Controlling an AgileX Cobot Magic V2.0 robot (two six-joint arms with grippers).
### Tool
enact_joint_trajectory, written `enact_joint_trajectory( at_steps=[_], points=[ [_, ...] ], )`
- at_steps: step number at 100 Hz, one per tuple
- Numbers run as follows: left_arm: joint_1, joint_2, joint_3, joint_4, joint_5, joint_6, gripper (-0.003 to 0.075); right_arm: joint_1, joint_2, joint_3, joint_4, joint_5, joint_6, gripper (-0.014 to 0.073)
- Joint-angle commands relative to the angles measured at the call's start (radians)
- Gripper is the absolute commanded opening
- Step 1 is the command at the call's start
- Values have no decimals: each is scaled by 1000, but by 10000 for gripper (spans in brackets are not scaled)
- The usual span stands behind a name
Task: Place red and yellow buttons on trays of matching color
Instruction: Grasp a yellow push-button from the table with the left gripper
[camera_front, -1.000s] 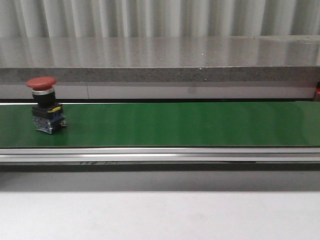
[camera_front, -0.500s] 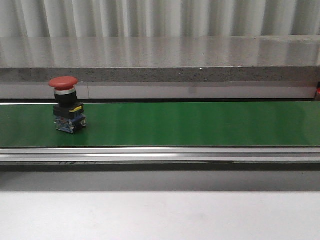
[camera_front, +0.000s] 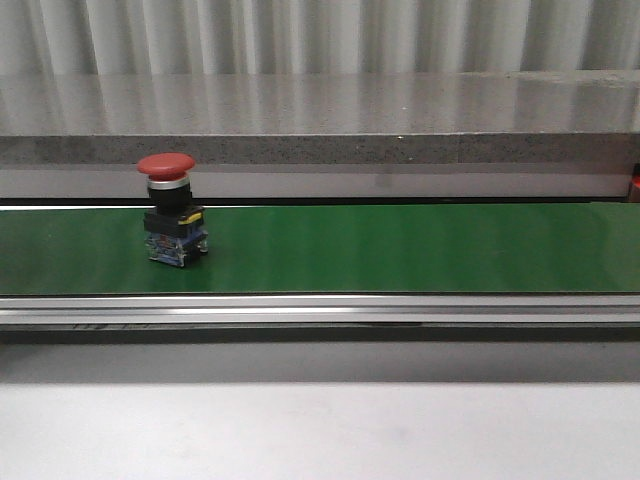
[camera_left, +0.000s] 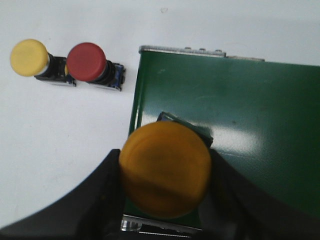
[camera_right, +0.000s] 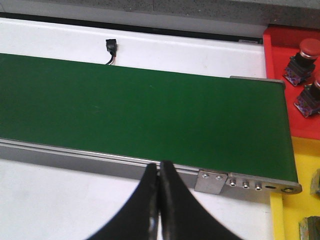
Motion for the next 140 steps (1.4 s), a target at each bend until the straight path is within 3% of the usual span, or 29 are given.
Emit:
enact_joint_trajectory(
  at_steps=[1,32,40,50,69,76,103,140],
  points=[
    [-8,-33,7,3,-71,-1,-20,3,0,-25,3,-61,-7,-67],
    [-8,-6,55,3,-107,-1,-17,3,0,-25,3,-61,-7,-67],
    [-8,12,55,3,-107,-1,18,3,0,-25,3,-61,-7,-67],
    [-8,25,55,3,-106,-1,147,3,0,-25,3,-61,-7,-67],
    [-9,23,47,3,-90,1,524,3,0,-25,3,-61,-7,-67],
    [-10,17,44,3,-88,16,586,3,0,-25,3,-61,-7,-67],
    [-61,-70,44,1,-87,22,587,3,0,-25,3,-61,-7,-67],
    [-182,-340,71,-3,-90,22,587,3,0,-25,3,-61,-7,-67]
  ],
)
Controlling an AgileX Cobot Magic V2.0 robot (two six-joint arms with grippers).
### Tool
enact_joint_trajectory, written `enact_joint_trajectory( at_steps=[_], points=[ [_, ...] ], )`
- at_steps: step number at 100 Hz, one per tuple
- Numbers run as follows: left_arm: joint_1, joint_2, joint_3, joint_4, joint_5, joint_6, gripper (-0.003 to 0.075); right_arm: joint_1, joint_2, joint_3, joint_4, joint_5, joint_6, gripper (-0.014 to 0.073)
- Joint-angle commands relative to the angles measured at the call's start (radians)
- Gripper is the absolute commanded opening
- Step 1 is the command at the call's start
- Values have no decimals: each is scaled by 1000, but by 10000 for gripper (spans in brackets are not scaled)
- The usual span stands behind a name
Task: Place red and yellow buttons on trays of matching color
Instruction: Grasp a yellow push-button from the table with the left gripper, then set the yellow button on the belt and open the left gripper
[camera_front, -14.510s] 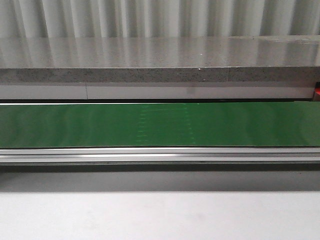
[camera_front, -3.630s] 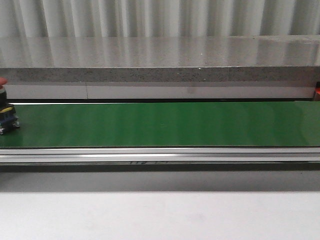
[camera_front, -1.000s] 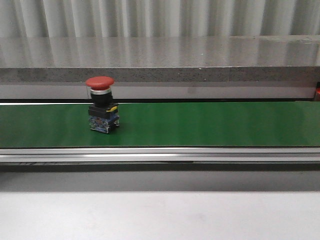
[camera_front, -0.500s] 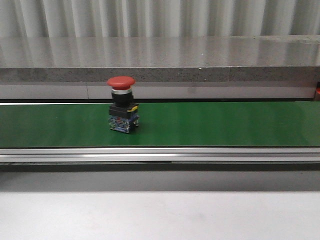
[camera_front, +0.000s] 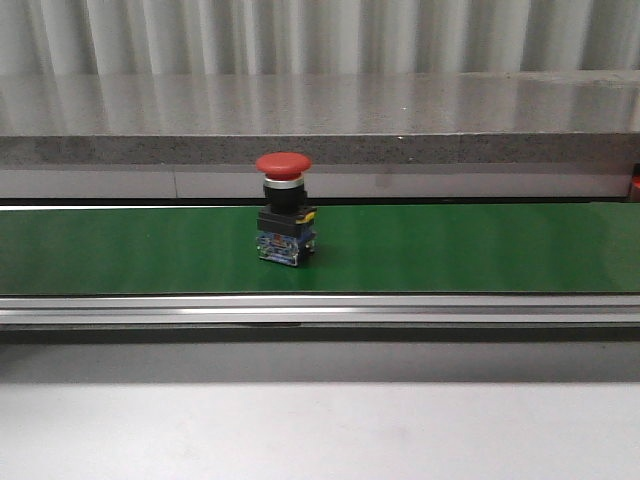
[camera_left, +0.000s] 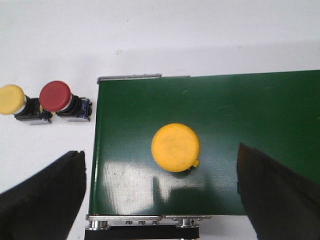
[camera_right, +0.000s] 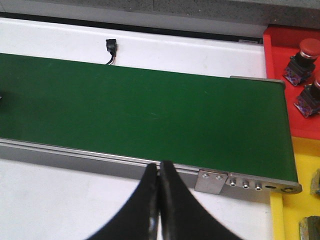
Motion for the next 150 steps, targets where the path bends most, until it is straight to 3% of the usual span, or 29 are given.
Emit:
enact_joint_trajectory(
  at_steps=[1,50,67,95,126,138,145,150],
  points=[
    [-33,-99,-6,1,-39,2,587,3,0,-25,3,-61,-7,-67],
    [-46,-552,320,-6,-134,-24,570,3,0,-25,3,-61,-7,-67],
    [-46,-676,411,-6,-147,-24,410,3,0,-25,3,-62,-7,-67],
    [-46,-744,464,-6,-149,-24,-17,3,0,-25,4,-62,-7,-67],
    [-46,-744,466,-6,-149,-24,-20,3,0,-25,4,-52,-7,-60],
    [-46,-744,466,-6,-149,-24,-20,3,0,-25,4,-17,-7,52],
    [-46,-744,466,-6,-149,-24,-20,3,0,-25,4,-3,-7,197],
    [-46,-744,466,-6,-149,-24,-20,3,0,-25,5,5,-7,346]
  ],
)
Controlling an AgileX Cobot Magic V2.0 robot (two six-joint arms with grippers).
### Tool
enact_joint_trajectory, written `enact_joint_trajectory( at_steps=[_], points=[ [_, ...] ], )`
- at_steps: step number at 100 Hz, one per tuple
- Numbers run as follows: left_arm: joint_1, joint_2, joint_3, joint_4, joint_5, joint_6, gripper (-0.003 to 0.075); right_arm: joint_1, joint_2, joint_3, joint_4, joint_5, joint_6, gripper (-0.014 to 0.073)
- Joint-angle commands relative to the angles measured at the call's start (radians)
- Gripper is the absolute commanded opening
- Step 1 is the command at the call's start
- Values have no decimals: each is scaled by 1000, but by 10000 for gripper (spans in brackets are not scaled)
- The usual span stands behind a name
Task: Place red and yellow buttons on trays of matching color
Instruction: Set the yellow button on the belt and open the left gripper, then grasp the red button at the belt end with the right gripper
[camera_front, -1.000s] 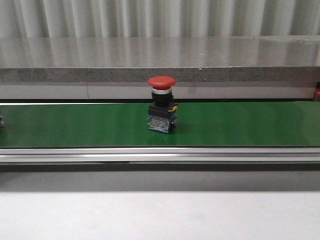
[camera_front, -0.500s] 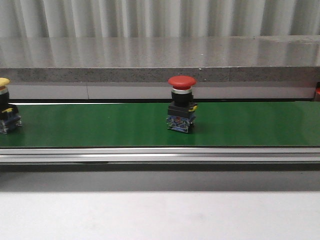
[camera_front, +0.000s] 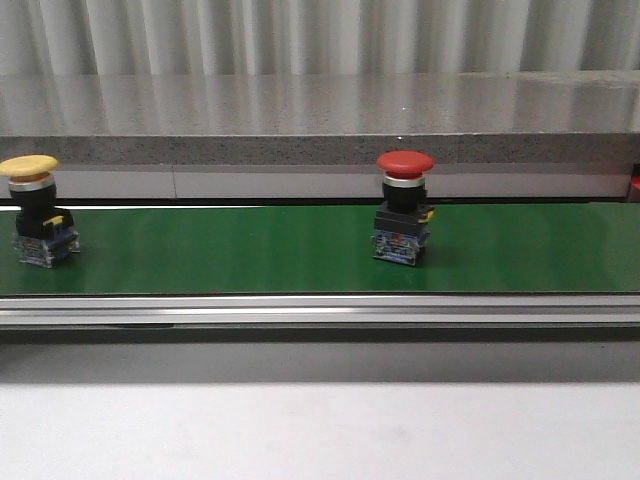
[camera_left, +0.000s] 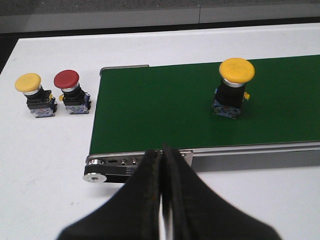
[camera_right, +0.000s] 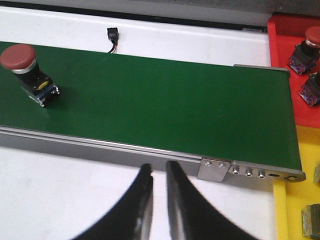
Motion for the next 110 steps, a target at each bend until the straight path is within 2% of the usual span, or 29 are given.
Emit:
enact_joint_trajectory(
  at_steps=[1,7,15,26,44,66,110],
  points=[
    [-7,3,-27,1,-74,-12,-20,3,0,-25,6,-41,-7,365],
    [-7,3,-27,1,-74,-12,-20,3,0,-25,18,-35,-7,533],
    [-7,3,-27,1,-74,-12,-20,3,1,-25,24,-46,-7,671],
    [-7,3,-27,1,-74,-12,-20,3,29,-33,24,-41,-9,636],
    [-7,3,-27,1,-74,-12,-20,37,137,-89,24,-21,-21,636],
    [-7,3,-27,1,-74,-12,-20,130,345,-176,24,-49,-66,636],
    [-7,3,-27,1,-70,-12,-20,224,751,-359,24,-111,-99,636]
  ],
)
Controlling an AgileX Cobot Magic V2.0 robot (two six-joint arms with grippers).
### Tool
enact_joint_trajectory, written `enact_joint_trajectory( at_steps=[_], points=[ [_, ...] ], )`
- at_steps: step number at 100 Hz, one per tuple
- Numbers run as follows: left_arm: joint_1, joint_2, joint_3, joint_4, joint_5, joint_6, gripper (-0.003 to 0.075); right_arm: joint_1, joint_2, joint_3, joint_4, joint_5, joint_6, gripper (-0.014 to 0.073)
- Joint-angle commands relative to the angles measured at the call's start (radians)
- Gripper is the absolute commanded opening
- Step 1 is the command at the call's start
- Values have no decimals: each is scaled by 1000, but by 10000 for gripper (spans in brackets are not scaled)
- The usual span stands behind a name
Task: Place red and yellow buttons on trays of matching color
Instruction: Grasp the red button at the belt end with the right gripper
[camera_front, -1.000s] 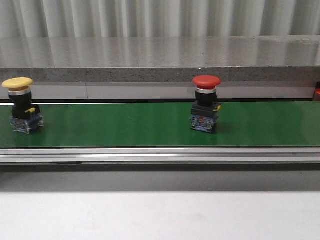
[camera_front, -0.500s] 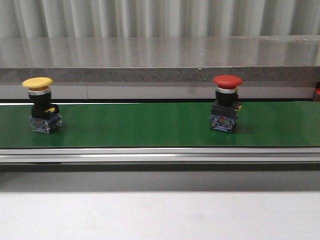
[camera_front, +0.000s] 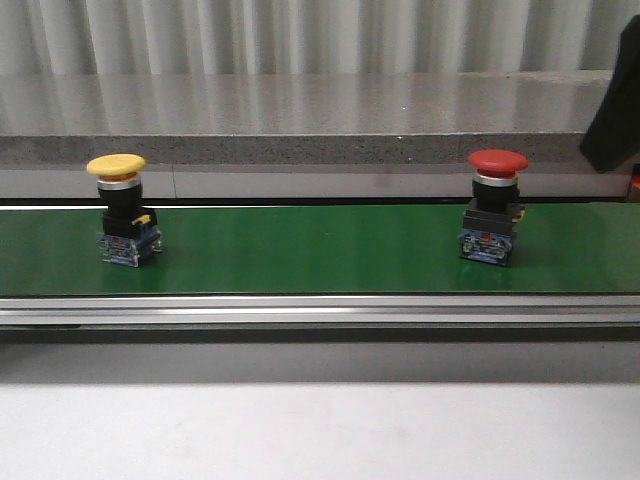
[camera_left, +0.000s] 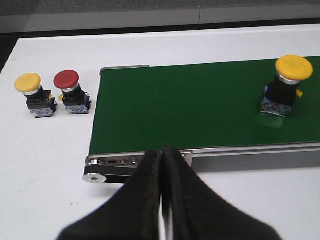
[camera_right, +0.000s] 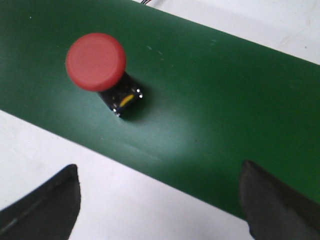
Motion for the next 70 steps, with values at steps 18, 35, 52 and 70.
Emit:
enact_joint_trajectory(
  at_steps=[18,35,52,70],
  points=[
    [-7,5,-27,3,-68,-10,-20,43,121,-105,13,-100,-18,636],
    [-7,5,-27,3,-68,-10,-20,43,187,-124,13,-160,-19,636],
    [-7,5,-27,3,-68,-10,-20,43,229,-124,12,-194,-35,610],
    [-7,5,-27,3,-68,-10,-20,43,242,-124,12,-191,-35,314]
  ],
)
